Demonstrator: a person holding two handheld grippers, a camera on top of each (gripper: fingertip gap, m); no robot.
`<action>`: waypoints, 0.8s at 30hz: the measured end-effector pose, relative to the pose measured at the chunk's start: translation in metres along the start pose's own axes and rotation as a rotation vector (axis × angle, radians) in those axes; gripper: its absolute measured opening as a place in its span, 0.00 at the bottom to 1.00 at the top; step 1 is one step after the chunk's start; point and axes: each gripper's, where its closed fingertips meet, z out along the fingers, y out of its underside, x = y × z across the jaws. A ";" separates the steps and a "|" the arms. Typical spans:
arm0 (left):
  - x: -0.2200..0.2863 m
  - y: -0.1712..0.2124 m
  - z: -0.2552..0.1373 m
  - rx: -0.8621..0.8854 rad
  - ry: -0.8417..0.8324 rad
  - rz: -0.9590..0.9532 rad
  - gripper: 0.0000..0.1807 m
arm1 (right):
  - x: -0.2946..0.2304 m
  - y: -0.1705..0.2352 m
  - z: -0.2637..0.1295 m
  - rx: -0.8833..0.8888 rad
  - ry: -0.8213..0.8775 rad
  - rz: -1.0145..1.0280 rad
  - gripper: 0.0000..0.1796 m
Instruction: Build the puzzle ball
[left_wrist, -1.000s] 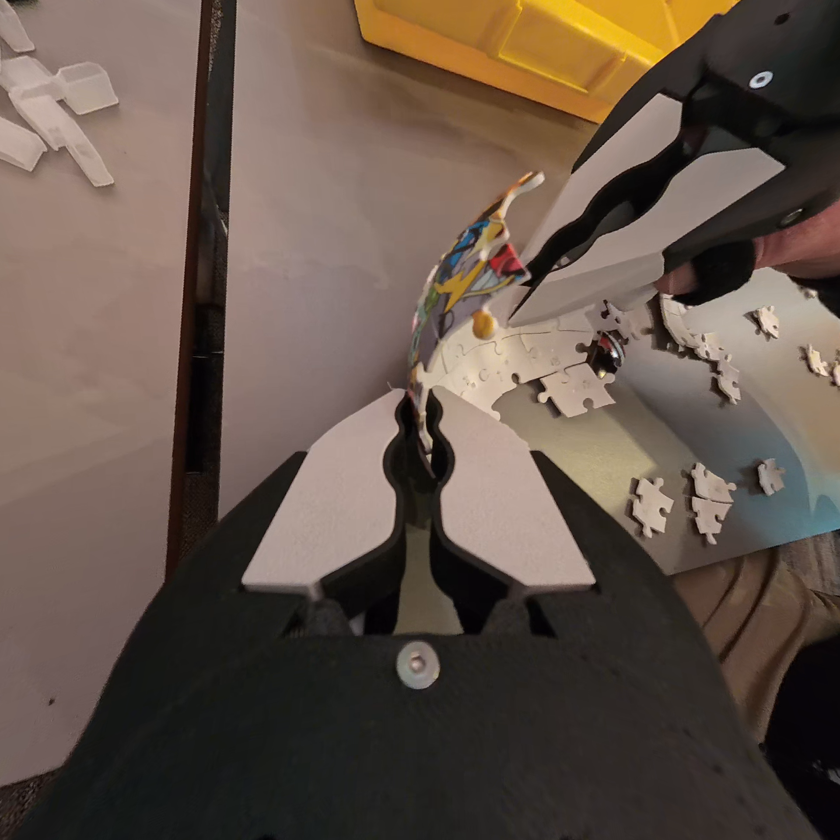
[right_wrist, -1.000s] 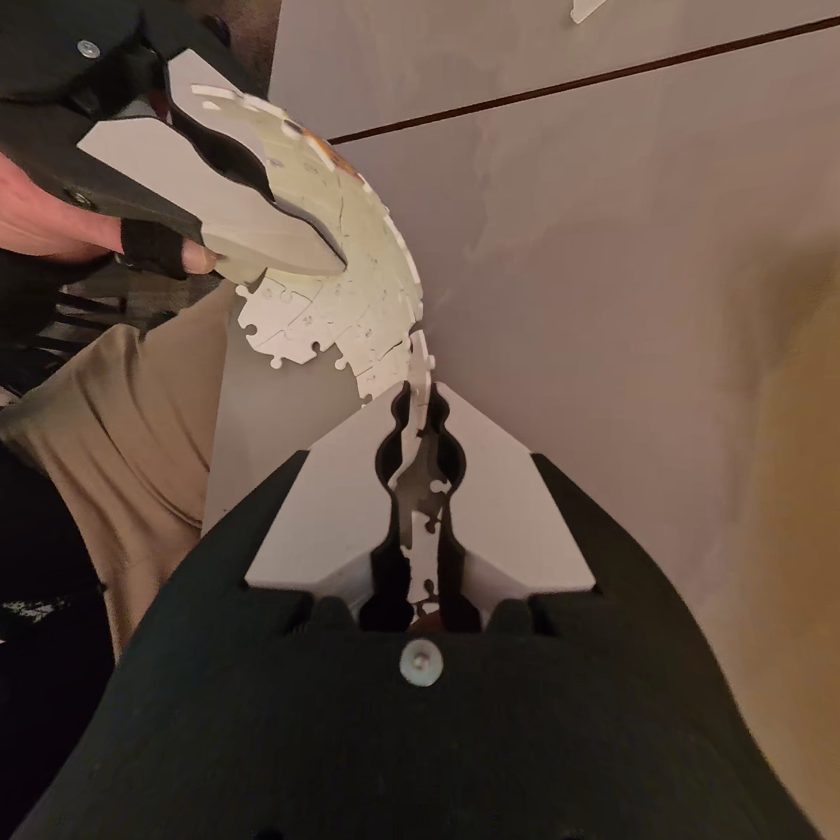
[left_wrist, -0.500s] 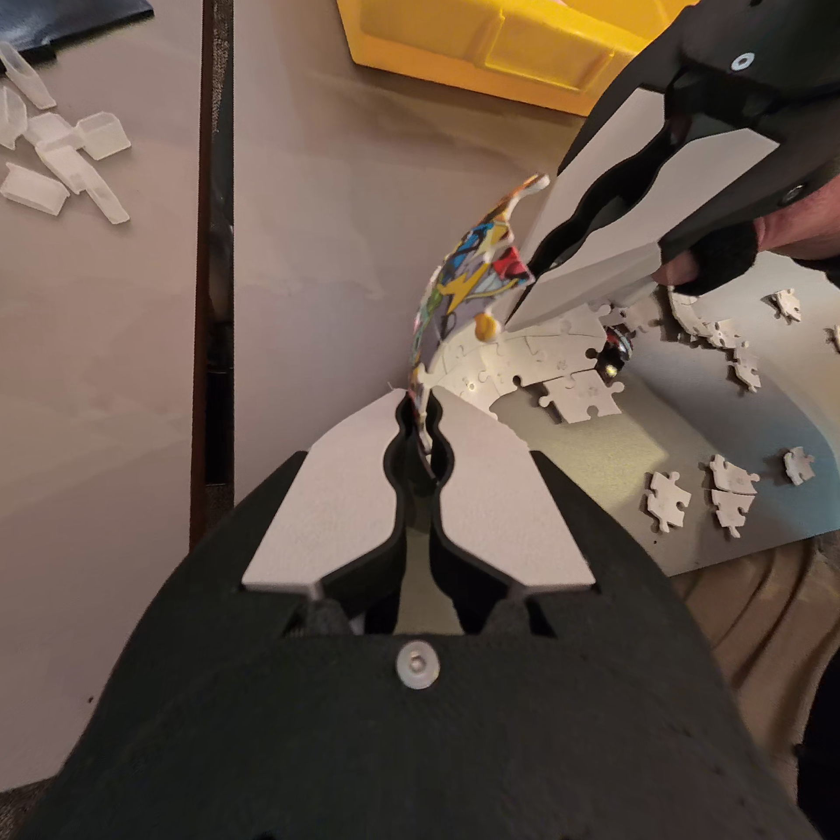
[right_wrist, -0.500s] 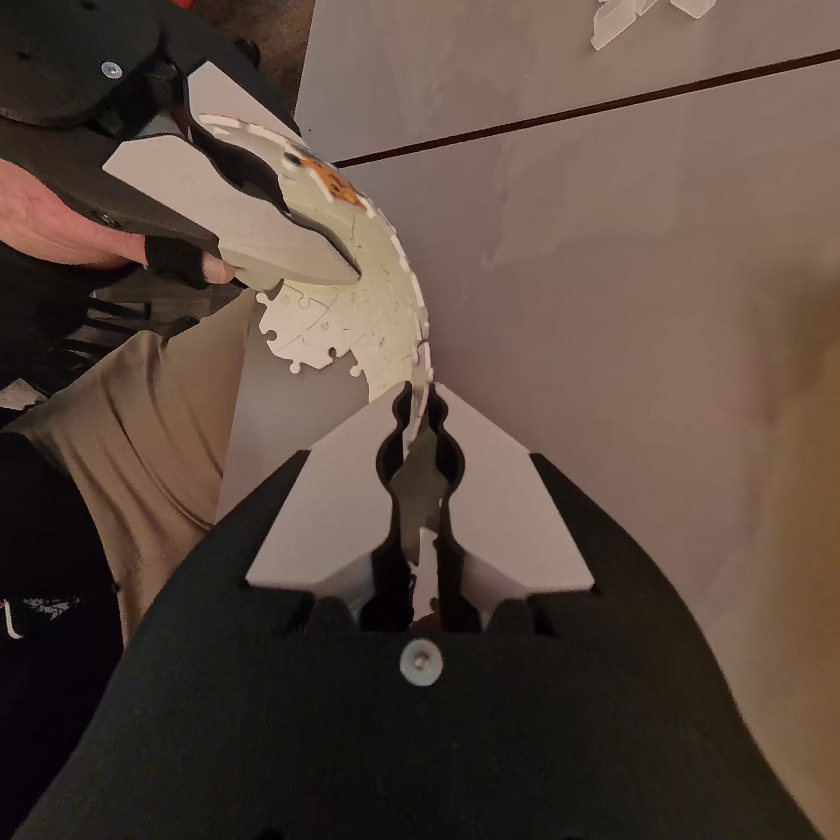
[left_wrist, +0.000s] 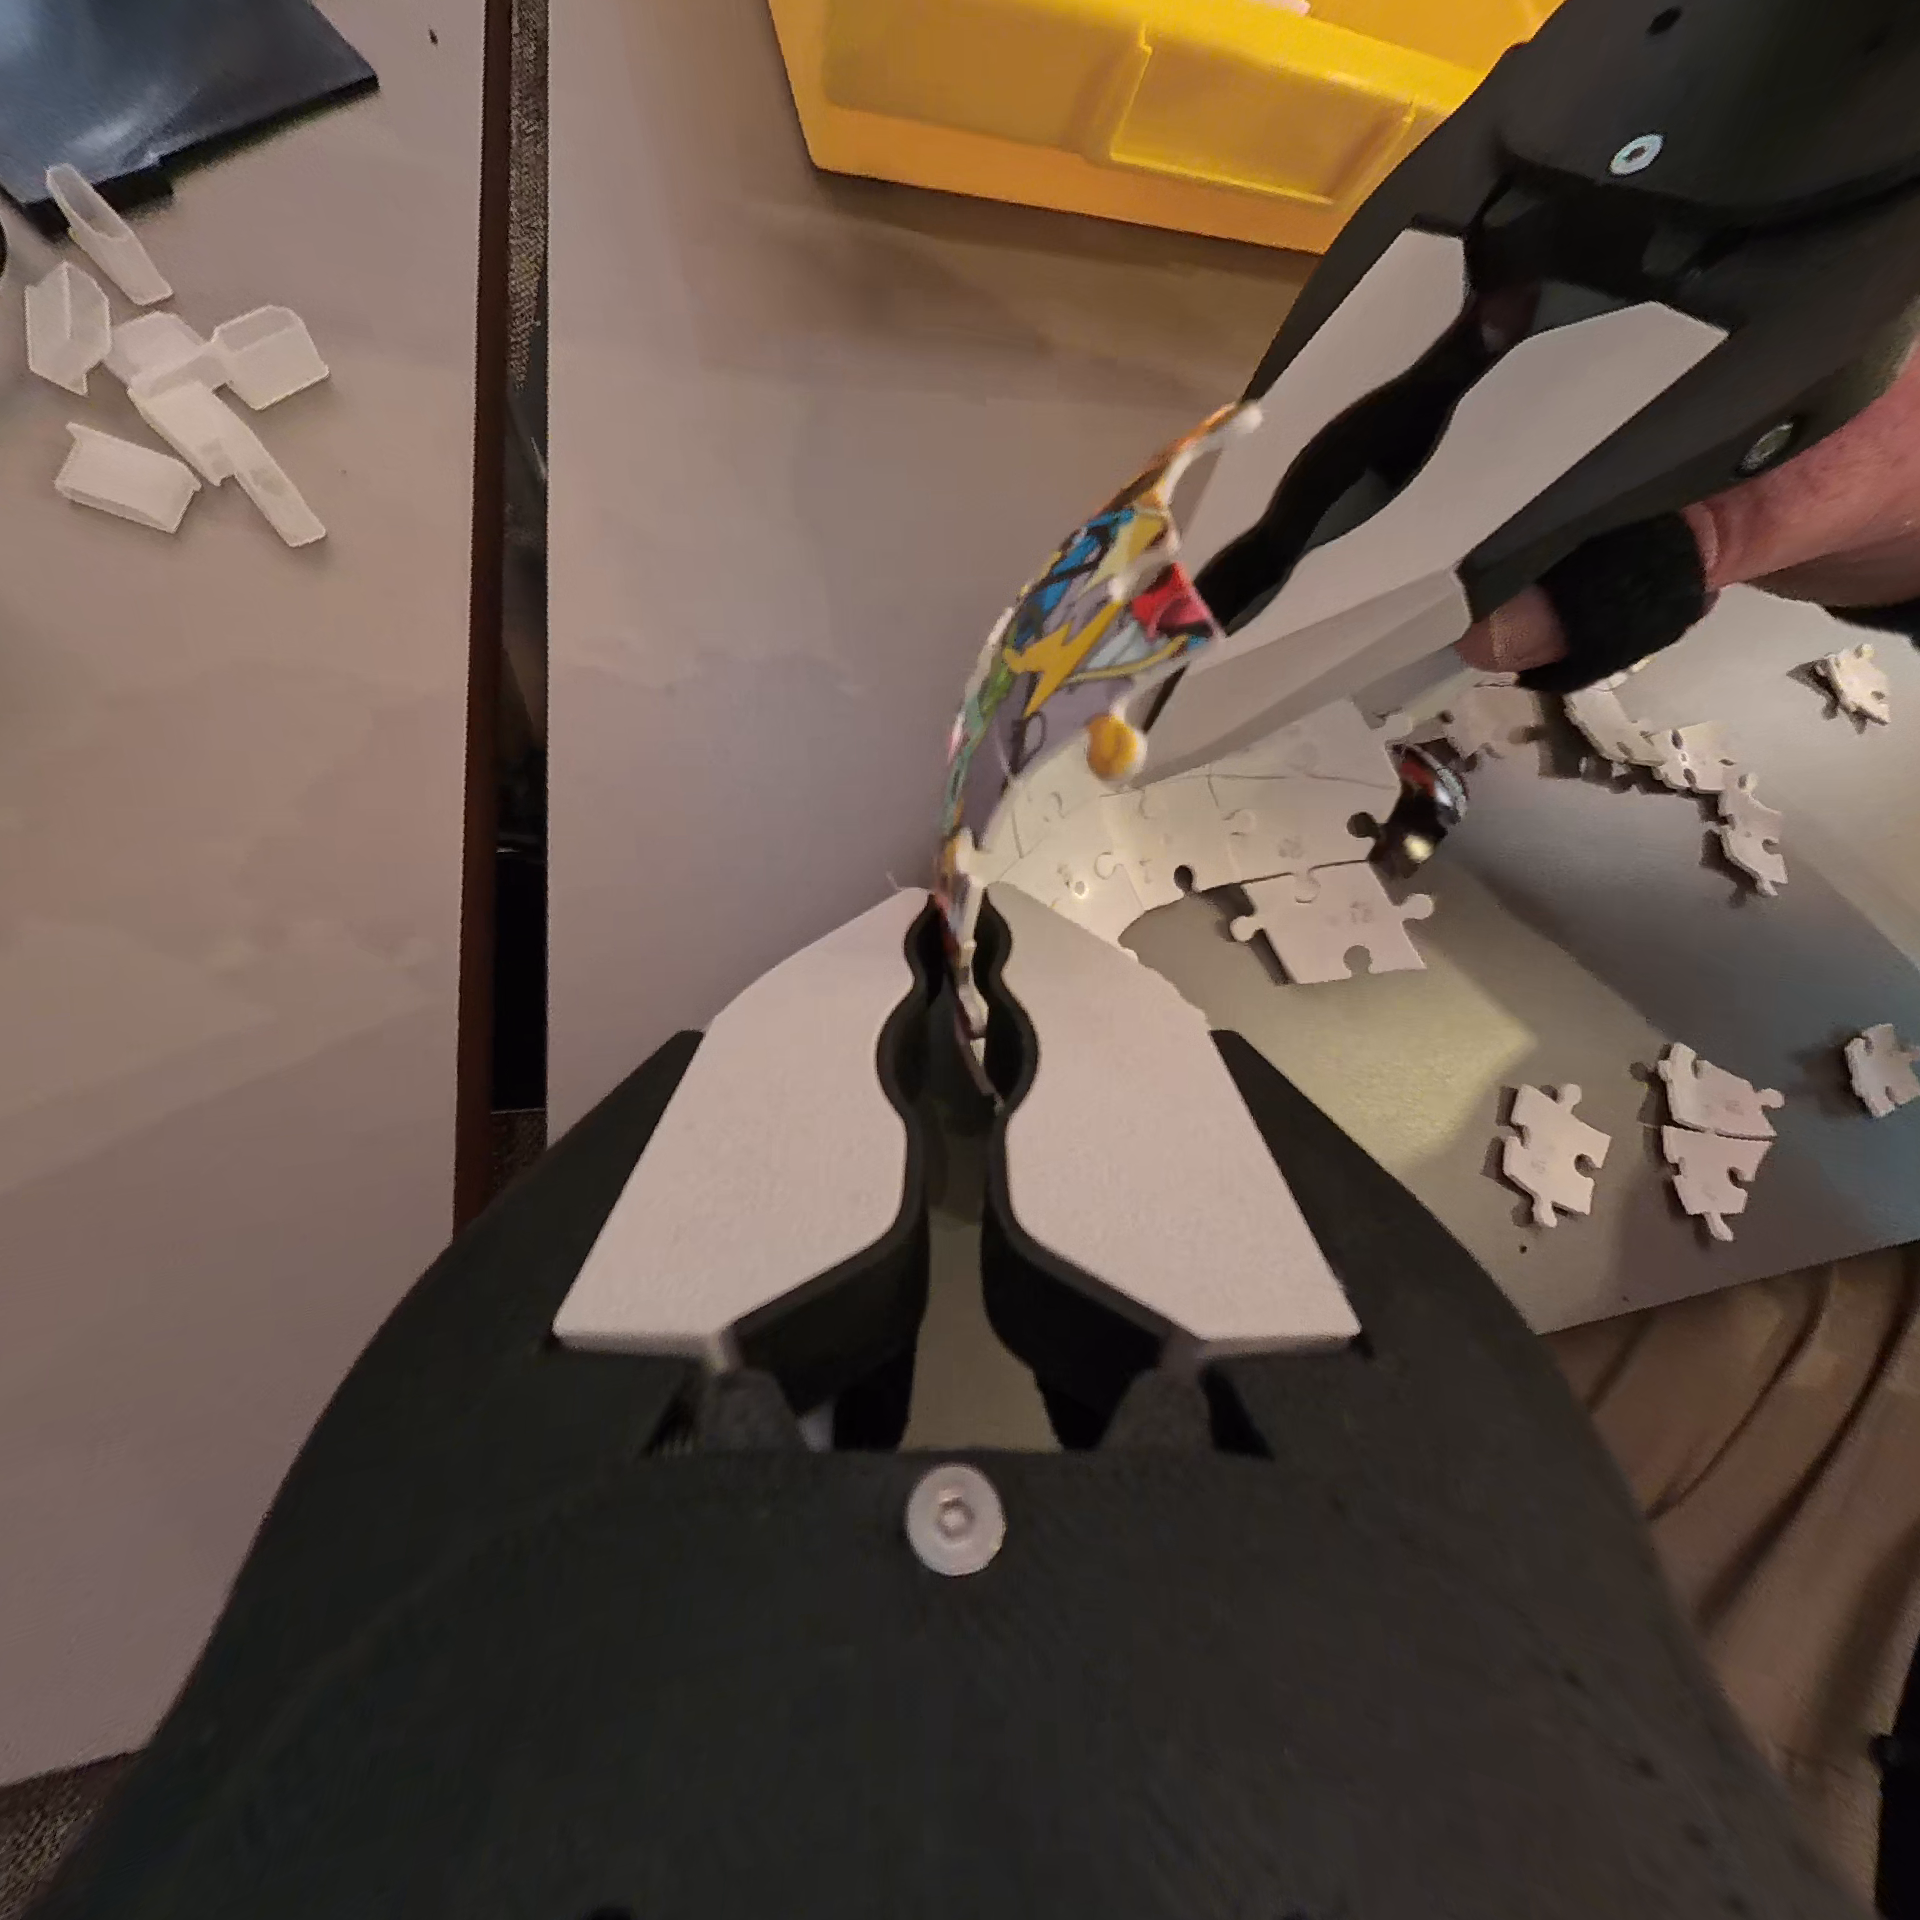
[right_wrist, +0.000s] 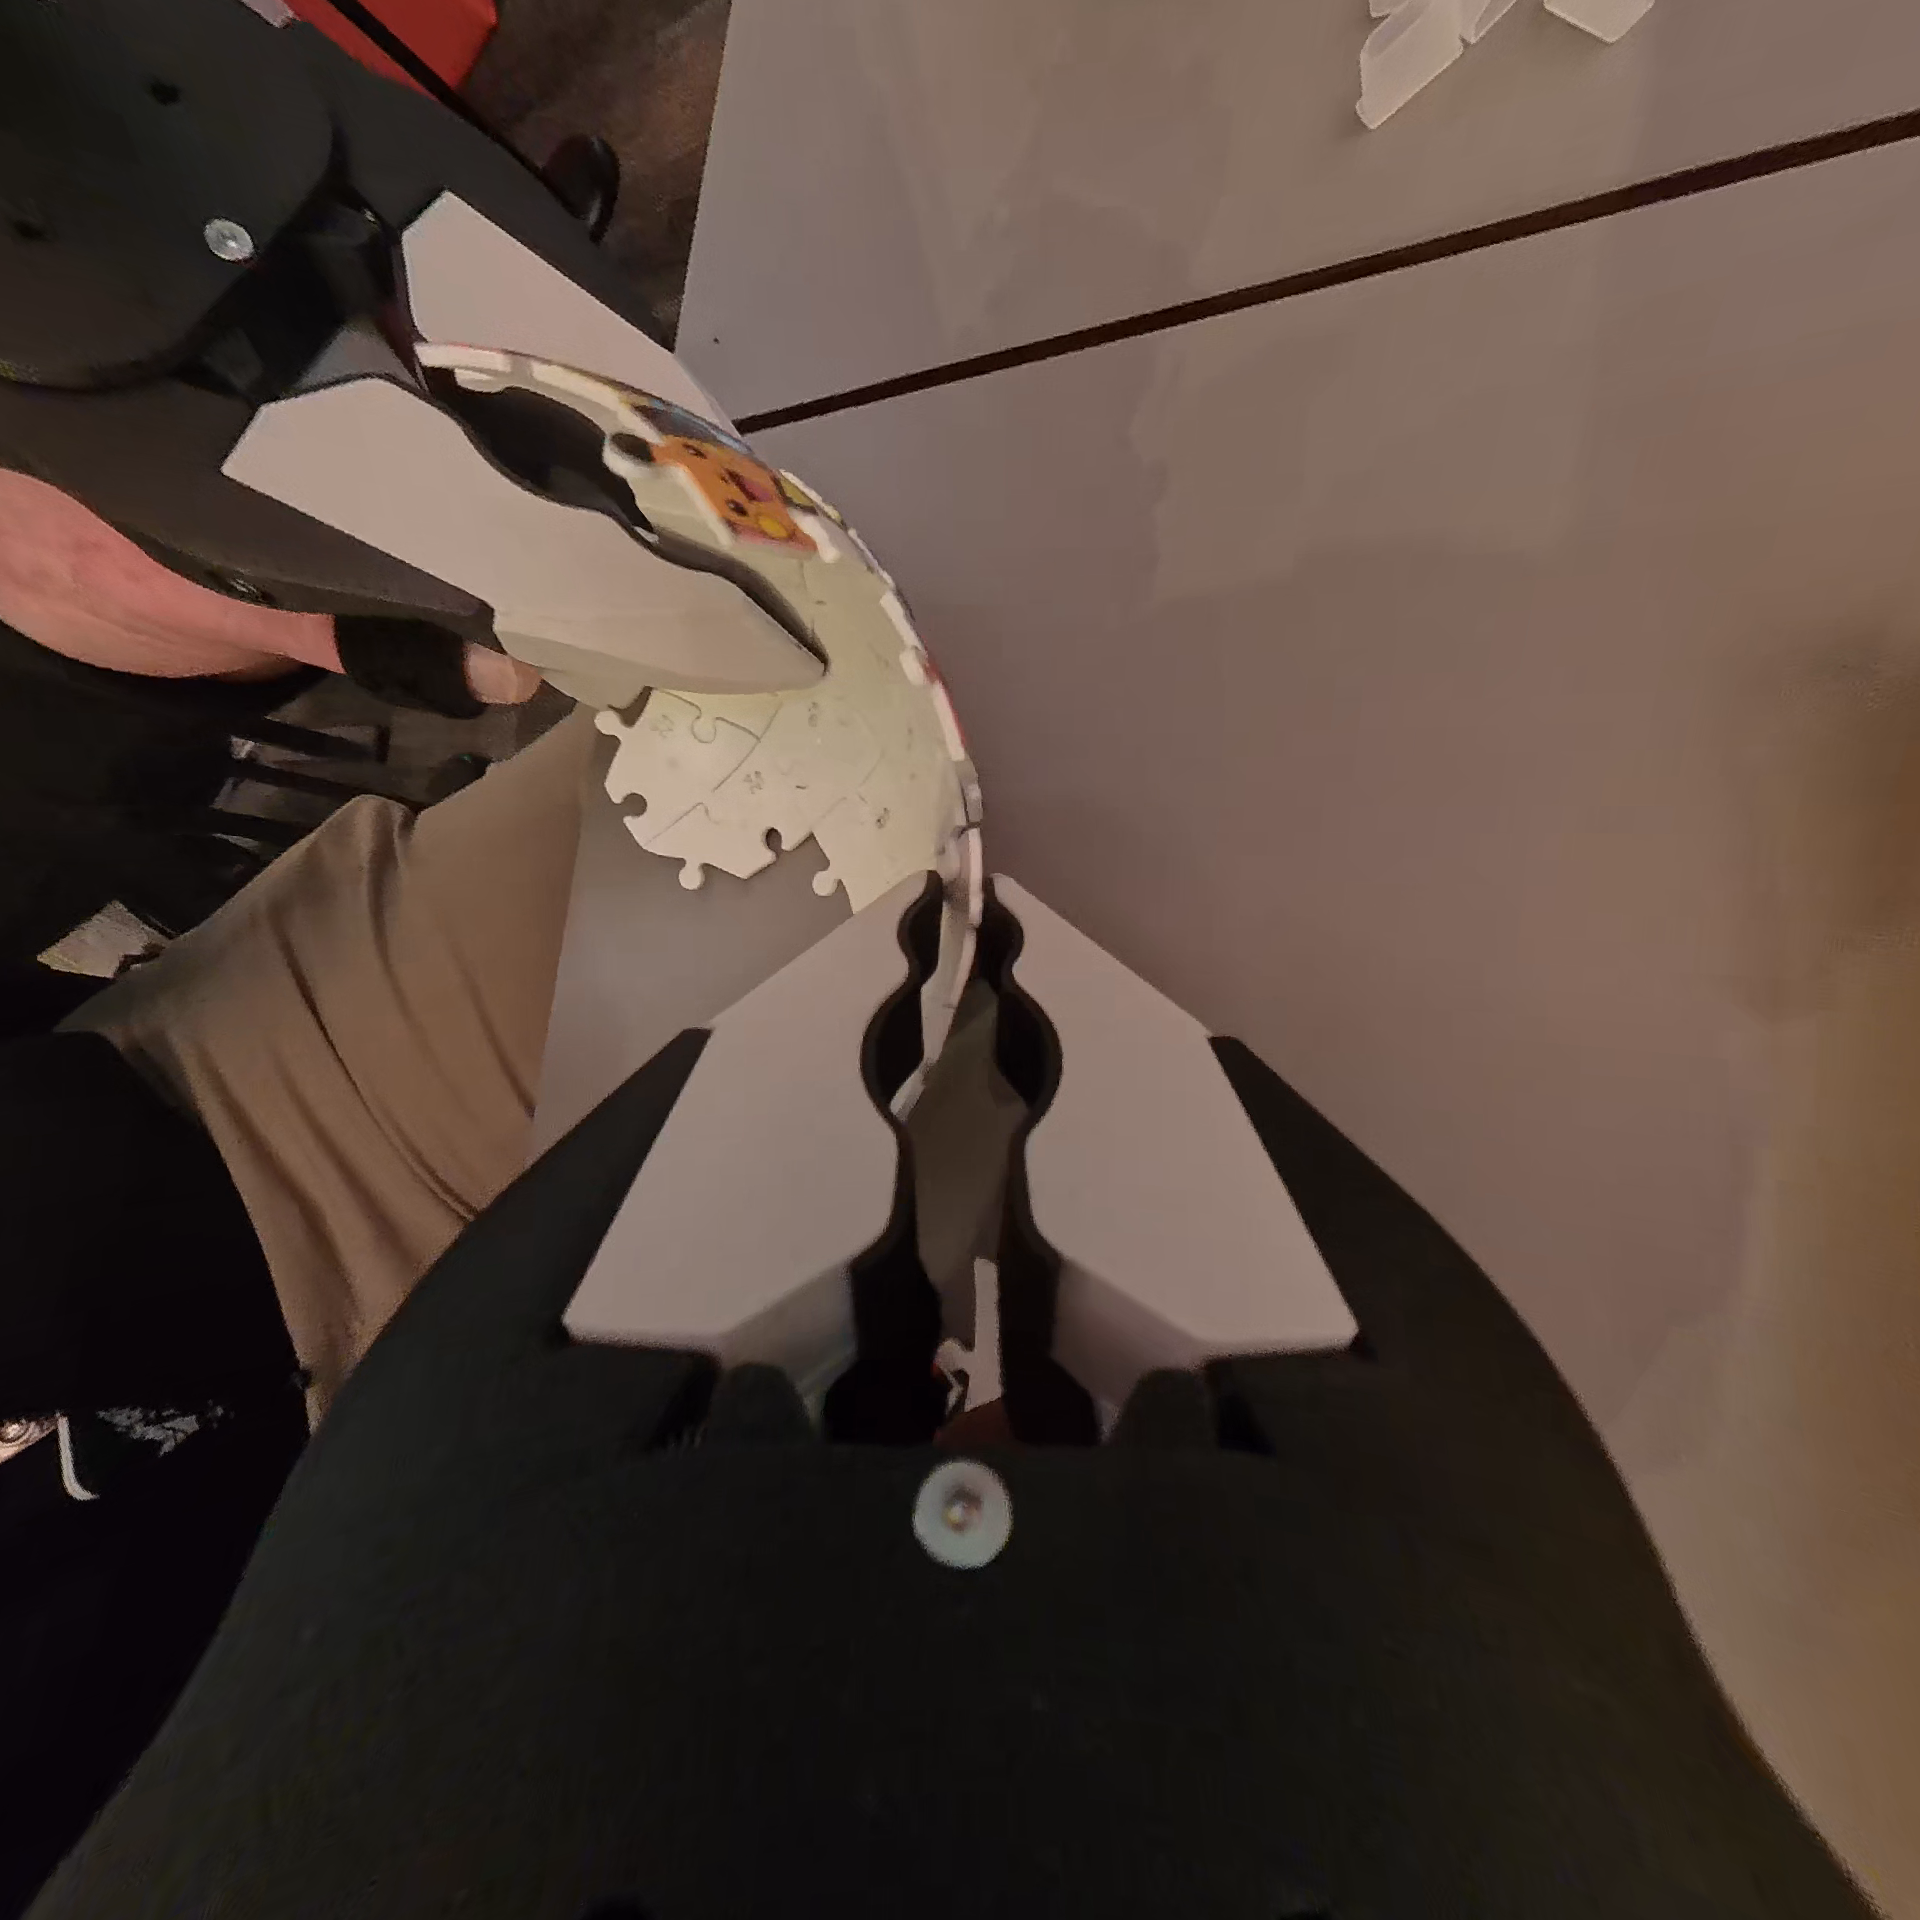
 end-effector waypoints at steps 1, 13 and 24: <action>0.000 0.000 0.000 0.001 -0.003 0.002 0.03 | 0.000 -0.001 0.000 0.004 -0.003 0.000 0.02; -0.002 -0.001 -0.002 0.014 -0.001 -0.004 0.03 | -0.003 -0.004 0.000 0.010 -0.023 -0.002 0.01; -0.001 -0.001 -0.003 0.025 0.013 -0.004 0.02 | -0.004 -0.008 0.002 0.028 -0.069 0.031 0.00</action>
